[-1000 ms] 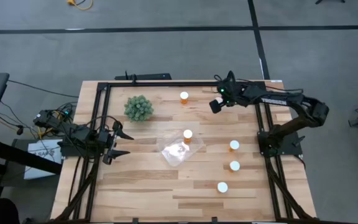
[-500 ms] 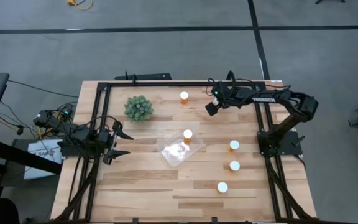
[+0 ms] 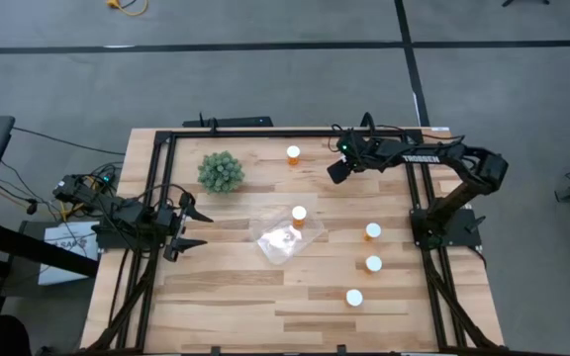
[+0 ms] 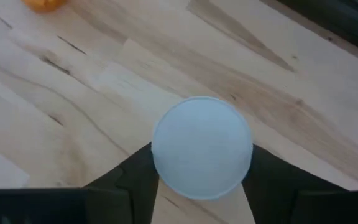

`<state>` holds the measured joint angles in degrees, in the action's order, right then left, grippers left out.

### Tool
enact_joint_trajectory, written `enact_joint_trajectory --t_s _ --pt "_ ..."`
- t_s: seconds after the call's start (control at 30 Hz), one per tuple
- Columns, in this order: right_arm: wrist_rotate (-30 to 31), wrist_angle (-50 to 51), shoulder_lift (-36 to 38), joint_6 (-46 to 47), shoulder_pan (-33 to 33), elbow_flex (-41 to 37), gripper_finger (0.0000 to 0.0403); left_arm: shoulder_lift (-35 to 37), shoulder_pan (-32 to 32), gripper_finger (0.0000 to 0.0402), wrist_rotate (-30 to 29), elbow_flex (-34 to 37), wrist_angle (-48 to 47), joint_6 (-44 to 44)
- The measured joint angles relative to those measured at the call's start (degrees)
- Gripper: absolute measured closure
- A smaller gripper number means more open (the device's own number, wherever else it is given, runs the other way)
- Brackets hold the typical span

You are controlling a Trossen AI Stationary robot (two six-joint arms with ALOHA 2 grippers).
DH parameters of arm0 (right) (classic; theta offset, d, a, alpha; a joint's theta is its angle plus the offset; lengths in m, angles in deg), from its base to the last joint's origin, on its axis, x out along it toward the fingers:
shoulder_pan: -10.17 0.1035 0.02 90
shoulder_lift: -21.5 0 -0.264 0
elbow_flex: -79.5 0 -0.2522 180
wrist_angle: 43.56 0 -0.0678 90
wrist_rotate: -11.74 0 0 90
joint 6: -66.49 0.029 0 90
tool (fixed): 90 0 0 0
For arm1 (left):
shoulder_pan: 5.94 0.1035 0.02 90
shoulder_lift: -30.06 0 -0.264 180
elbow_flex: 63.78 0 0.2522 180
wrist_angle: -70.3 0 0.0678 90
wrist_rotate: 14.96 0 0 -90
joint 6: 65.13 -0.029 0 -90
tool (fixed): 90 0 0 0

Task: Pick and place pill bottles into a basket
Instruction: Put the orange medicine bottle into the transparent bin

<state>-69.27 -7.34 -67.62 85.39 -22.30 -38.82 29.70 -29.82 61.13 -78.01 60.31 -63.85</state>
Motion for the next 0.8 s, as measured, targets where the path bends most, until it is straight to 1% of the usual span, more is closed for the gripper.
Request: enact_joint_trajectory --t_s 0.1,0.27,0.43,0.53,0.7,0.8 --pt "0.0 0.0 0.0 -0.7 0.6 0.1 0.0220 0.0 0.0 0.0125 0.0 0.0 0.0 0.0" --pt "0.0 1.8 0.0 -2.1 2.0 3.2 0.0201 0.0 0.0 0.0125 0.0 0.0 0.0 0.0" --pt "-0.4 5.2 0.0 -4.2 4.0 9.2 0.0221 0.0 0.0 0.0125 0.0 0.0 0.0 0.0" --pt "-2.7 8.2 0.0 -5.9 5.9 13.7 0.0225 0.0 0.0 0.0125 0.0 0.0 0.0 0.0" --pt "-7.6 12.3 0.0 -8.3 10.7 22.3 0.0203 0.0 0.0 0.0125 0.0 0.0 0.0 0.0" --pt "-10.3 13.4 0.0 -8.5 14.4 27.2 0.0207 0.0 0.0 0.0125 0.0 0.0 0.0 0.0"
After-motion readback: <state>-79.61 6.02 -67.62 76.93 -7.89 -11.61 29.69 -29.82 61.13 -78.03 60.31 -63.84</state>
